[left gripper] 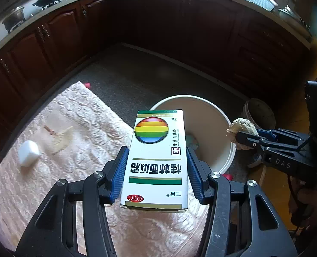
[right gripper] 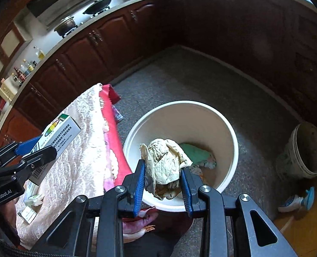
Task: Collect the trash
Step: 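Carry medicine box and tissue over the bucket and open both tools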
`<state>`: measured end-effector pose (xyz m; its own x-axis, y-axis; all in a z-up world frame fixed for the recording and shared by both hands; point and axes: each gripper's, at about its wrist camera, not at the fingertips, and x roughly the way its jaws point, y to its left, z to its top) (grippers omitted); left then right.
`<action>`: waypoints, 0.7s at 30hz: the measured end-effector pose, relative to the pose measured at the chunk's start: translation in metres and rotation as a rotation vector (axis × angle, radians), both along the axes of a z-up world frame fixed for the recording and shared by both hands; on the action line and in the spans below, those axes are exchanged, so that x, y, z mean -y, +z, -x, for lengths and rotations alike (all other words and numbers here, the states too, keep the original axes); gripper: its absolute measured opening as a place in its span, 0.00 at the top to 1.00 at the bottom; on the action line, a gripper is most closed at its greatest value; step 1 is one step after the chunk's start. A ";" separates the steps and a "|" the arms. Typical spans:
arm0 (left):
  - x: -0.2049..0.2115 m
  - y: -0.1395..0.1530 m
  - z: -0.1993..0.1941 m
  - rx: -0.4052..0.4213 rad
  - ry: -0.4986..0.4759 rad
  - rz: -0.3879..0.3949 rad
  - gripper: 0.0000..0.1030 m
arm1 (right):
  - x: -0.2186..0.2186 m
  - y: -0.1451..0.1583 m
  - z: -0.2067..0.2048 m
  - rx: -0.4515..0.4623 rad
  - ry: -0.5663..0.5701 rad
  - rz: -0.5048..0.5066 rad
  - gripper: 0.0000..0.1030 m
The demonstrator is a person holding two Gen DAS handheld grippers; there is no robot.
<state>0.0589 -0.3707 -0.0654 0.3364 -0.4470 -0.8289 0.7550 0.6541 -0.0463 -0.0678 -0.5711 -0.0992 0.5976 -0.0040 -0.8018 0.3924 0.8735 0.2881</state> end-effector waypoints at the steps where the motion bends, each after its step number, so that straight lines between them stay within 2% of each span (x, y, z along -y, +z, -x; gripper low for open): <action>1: 0.003 -0.002 -0.001 -0.010 -0.001 0.002 0.51 | 0.002 -0.001 -0.001 -0.006 -0.005 -0.001 0.71; 6: 0.015 -0.016 -0.009 -0.083 0.000 0.026 0.51 | 0.008 -0.011 -0.004 -0.038 -0.030 -0.003 0.71; 8: 0.018 -0.021 -0.010 -0.105 0.007 0.033 0.51 | 0.009 -0.015 -0.005 -0.050 -0.037 -0.004 0.67; 9: 0.019 -0.023 -0.012 -0.114 0.010 0.034 0.51 | 0.010 -0.017 -0.005 -0.054 -0.043 -0.006 0.62; 10: 0.020 -0.024 -0.012 -0.116 0.013 0.035 0.51 | 0.011 -0.018 -0.004 -0.054 -0.048 -0.009 0.58; 19: 0.019 -0.036 -0.019 -0.148 0.026 0.025 0.50 | 0.015 -0.023 0.001 -0.061 -0.075 -0.031 0.53; 21: 0.017 -0.037 -0.020 -0.156 0.027 0.024 0.45 | 0.014 -0.022 0.001 -0.064 -0.075 -0.022 0.52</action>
<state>0.0785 -0.3881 -0.1027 0.2166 -0.4600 -0.8611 0.7196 0.6713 -0.1776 -0.0686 -0.5854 -0.1207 0.5440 -0.0284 -0.8386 0.4744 0.8347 0.2795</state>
